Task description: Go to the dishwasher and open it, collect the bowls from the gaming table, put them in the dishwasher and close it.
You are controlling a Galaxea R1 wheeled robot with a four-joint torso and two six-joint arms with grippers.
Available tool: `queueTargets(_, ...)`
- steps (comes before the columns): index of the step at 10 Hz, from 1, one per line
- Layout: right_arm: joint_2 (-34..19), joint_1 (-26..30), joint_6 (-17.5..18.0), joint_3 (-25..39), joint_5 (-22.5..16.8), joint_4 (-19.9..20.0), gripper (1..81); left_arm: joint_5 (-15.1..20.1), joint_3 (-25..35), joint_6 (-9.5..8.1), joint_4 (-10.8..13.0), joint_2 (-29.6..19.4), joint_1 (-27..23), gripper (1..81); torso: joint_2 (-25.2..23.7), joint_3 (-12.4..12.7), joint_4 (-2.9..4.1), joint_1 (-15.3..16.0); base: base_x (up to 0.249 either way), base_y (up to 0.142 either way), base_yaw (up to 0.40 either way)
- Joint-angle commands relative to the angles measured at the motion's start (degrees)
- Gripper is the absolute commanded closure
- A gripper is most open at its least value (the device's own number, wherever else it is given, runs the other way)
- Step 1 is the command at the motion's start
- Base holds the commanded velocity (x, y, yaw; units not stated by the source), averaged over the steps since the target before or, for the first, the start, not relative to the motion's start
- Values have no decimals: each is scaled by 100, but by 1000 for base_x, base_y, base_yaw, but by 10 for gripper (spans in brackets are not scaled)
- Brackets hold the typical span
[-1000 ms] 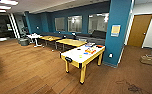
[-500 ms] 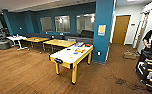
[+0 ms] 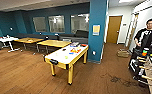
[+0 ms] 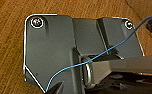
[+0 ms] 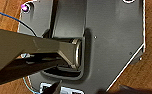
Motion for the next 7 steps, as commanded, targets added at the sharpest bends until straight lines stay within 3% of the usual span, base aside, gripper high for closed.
queueTargets(1,21,280,-16,-1,-292,55,10,274,17,46,67,10,-260,10,0,0,0,0,0,0,0)
queueTargets(7,21,272,-16,8,-292,55,10,265,17,46,67,19,-225,10,0,0,0,0,0,0,0)
